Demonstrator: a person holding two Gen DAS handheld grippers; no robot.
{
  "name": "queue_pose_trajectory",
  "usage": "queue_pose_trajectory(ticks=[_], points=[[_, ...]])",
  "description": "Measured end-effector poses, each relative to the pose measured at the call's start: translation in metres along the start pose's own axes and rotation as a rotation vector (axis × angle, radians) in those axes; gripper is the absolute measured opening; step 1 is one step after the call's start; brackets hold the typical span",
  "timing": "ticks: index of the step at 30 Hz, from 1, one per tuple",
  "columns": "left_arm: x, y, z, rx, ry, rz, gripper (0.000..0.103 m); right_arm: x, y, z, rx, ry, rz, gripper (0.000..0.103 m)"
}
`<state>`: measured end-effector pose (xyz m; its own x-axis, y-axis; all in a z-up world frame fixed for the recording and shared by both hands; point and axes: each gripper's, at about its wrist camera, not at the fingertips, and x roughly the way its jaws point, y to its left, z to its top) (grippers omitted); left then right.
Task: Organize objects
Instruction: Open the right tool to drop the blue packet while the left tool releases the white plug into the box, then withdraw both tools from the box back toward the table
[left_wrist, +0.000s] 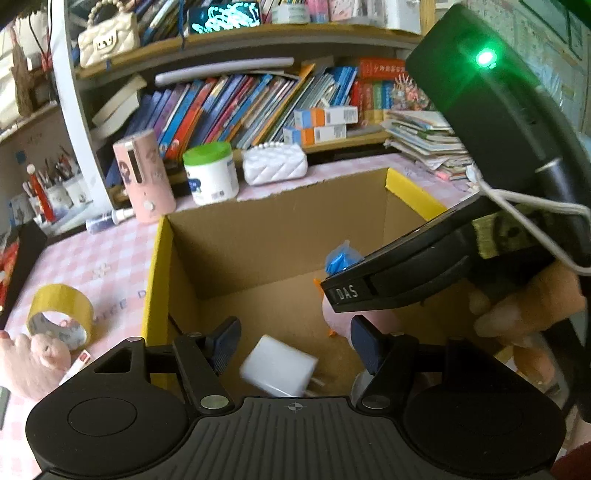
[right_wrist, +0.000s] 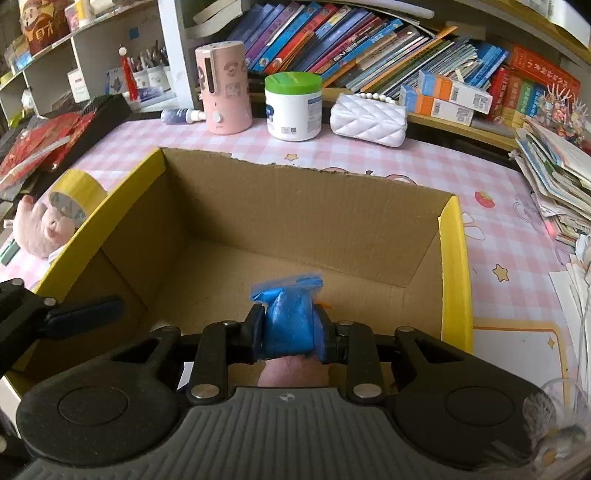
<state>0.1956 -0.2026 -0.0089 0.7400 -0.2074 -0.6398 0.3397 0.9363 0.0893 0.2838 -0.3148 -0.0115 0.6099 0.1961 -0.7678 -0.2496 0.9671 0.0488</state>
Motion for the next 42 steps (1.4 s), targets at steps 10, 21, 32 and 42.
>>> queue_pose_trajectory(ticks=[10,21,32,42], points=[[-0.025,0.007,-0.006,-0.033,-0.07,0.043,0.078,-0.018,-0.002,-0.004,0.062,-0.098,-0.023,0.055],[-0.06,0.024,-0.021,-0.092,-0.139,0.079,0.087,-0.071,0.019,-0.034,0.11,-0.267,-0.119,0.066],[-0.093,0.043,-0.046,-0.116,-0.164,0.058,0.089,-0.118,0.039,-0.081,0.193,-0.361,-0.269,0.074],[-0.118,0.061,-0.083,-0.112,-0.098,0.04,0.09,-0.133,0.078,-0.123,0.265,-0.276,-0.315,0.076]])
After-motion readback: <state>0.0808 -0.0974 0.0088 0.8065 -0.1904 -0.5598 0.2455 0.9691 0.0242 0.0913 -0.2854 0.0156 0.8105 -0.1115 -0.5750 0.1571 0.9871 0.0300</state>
